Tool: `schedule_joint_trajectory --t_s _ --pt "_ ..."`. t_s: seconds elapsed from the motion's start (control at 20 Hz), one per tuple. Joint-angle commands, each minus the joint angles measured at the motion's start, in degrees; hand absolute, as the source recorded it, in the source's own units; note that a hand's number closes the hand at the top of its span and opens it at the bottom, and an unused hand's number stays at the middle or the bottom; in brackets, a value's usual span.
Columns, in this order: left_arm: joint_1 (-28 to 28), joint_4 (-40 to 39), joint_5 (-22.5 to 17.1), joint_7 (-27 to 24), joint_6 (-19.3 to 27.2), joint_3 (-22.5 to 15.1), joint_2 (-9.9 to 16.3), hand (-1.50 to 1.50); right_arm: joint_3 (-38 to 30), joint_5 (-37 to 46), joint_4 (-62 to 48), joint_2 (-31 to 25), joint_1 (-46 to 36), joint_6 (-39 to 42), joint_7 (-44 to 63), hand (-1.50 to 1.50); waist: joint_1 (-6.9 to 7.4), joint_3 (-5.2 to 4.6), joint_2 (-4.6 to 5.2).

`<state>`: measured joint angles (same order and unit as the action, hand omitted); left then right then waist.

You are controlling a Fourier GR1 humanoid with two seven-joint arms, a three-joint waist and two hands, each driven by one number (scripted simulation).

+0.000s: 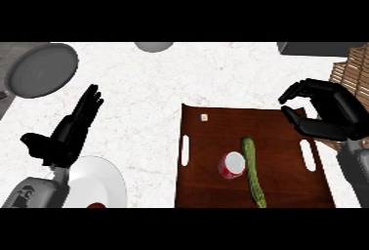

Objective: Pick the squash from the tray and place it in the tiered shelf

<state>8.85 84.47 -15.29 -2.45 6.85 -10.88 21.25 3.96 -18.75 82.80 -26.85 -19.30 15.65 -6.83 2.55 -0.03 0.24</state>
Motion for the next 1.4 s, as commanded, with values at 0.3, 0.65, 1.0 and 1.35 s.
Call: schedule_joint_trajectory --t_s 0.3,0.65,1.0,1.35 --pt "-0.8 7.7 2.8 8.8 3.1 0.3 2.2 0.0 5.1 5.2 -16.9 -6.2 0.1 28.1 -20.1 -1.5 -1.38 0.15 -0.04" --pt "-3.6 9.0 2.7 9.0 0.6 2.5 2.6 0.0 3.6 15.4 -14.0 -12.6 -2.0 26.6 -24.2 -1.5 -2.02 0.07 -0.16" --pt "-5.2 12.0 4.7 9.9 1.3 3.4 2.0 0.0 8.0 20.5 0.0 -13.3 -0.5 24.0 -14.2 -1.5 -2.58 0.0 -0.41" --pt "-4.3 8.6 2.3 10.0 -4.4 7.4 1.8 0.0 9.5 26.4 8.6 -10.0 3.1 23.4 -7.8 -1.5 -2.74 0.0 -0.32"
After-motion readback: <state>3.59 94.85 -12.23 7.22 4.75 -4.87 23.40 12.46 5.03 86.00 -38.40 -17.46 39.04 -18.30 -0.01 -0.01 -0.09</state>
